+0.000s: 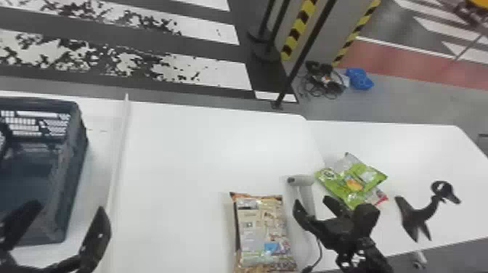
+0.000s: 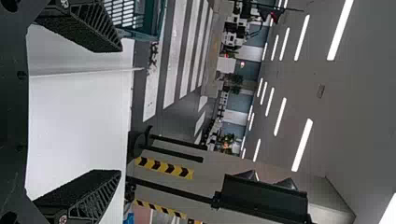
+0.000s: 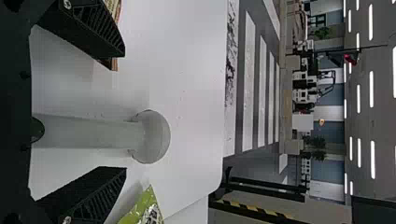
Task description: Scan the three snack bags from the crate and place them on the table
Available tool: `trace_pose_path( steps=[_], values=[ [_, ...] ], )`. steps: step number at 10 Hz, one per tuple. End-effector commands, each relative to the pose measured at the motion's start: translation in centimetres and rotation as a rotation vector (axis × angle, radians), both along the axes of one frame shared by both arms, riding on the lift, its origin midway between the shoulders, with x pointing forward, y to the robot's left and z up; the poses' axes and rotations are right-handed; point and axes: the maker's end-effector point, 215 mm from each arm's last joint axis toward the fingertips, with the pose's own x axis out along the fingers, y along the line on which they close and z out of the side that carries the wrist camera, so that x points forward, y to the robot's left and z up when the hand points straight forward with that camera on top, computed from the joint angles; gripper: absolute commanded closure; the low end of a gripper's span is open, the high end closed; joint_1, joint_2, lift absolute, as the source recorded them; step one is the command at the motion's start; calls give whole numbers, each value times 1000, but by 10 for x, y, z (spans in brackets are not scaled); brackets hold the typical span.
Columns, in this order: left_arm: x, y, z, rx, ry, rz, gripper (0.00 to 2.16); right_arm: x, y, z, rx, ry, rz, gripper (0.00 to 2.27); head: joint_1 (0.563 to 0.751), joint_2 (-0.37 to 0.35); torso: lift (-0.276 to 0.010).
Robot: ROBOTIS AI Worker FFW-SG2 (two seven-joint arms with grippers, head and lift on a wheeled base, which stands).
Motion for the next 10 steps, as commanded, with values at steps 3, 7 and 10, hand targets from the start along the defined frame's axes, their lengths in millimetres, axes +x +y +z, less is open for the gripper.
trace_pose_path(
  steps=[3, 7, 10],
  values=[
    [0, 0, 2, 2, -5, -3, 63, 2, -14, -32, 71, 129, -8, 117, 695, -350, -37],
    [0, -1, 2, 3, -4, -6, 63, 3, -16, -56, 88, 242, -4, 1993, 695, -350, -37],
    [-1, -3, 1, 1, -2, -9, 63, -4, -32, -45, 44, 187, -47, 2196, 695, -350, -37]
  ],
)
